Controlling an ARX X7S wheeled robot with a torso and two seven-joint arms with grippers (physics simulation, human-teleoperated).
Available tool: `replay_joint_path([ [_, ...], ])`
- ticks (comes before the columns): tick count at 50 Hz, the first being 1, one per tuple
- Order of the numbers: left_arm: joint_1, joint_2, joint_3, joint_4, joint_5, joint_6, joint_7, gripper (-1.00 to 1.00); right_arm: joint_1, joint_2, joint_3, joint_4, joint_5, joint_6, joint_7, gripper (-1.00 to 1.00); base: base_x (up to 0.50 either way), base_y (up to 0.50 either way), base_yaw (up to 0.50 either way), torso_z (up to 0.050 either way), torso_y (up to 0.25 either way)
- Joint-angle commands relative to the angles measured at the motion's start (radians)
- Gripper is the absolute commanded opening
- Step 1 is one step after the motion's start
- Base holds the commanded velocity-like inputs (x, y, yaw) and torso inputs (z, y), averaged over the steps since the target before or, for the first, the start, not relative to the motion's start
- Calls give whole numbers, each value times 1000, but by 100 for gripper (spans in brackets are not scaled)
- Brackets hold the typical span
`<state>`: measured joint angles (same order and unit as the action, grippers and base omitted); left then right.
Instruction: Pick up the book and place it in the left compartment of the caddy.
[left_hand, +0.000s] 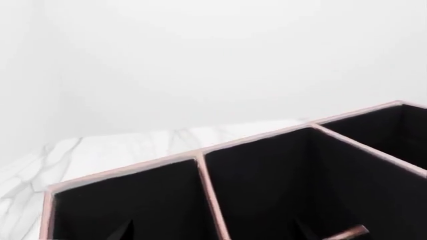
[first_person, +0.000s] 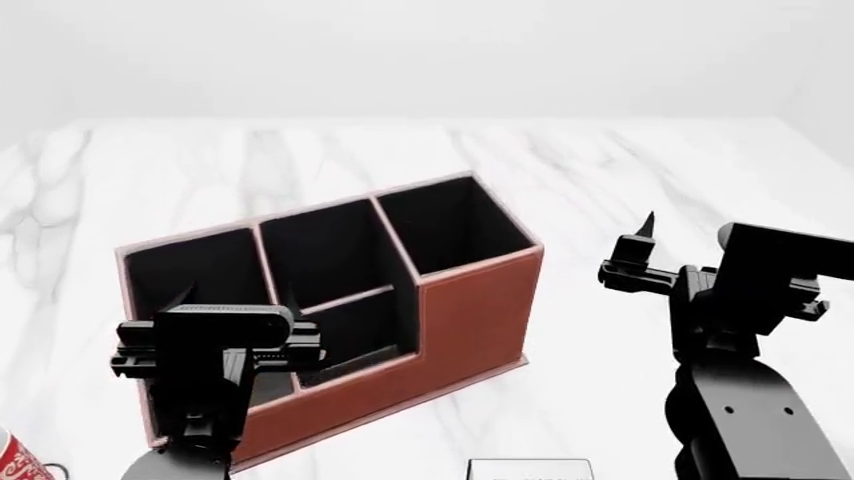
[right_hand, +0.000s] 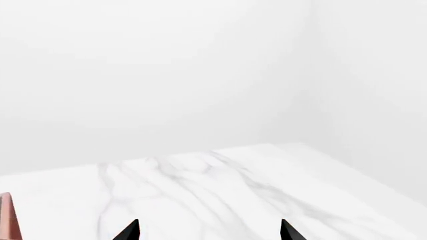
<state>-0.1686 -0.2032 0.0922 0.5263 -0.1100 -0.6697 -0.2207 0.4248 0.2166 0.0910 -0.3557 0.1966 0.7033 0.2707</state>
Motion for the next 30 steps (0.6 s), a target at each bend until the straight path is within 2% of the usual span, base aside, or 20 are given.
replay_joint_path([
  [1, -1, -5, 2, 1, -6, -1, -6, 100, 8, 4, 1, 12, 10, 10, 4, 100, 500, 0, 0, 0, 0],
  [6, 0, -8, 2, -1, -8, 2, -8, 100, 6, 4, -1, 17, 7, 3, 11, 100, 500, 0, 0, 0, 0],
  [20, -4, -13, 1, 11, -26, -11, -8, 100, 7, 12, -11, 7, 15, 8, 9, 100, 0, 0, 0, 0, 1],
  [23, -22, -21, 5, 34, -46, -60, 9, 100, 1, 12, -11, 10, 18, 0, 7, 100, 0, 0, 0, 0, 0],
  [27, -84, -66, 38, 159, -67, -284, 26, 100, 4, 15, -16, 21, 20, 0, 3, 100, 0, 0, 0, 0, 0],
  [28, -115, -102, 69, 206, -77, -355, 52, 100, 6, 15, -18, 21, 20, 1, 3, 100, 0, 0, 0, 0, 0],
  [29, -116, -102, 69, 208, -78, -359, 51, 100, 6, 16, -19, 21, 21, 1, 3, 100, 0, 0, 0, 0, 0],
  [30, -152, -108, 32, 264, -162, -446, 124, 100, 7, 16, -21, 23, 21, 0, 2, 100, 0, 0, 0, 0, 0],
])
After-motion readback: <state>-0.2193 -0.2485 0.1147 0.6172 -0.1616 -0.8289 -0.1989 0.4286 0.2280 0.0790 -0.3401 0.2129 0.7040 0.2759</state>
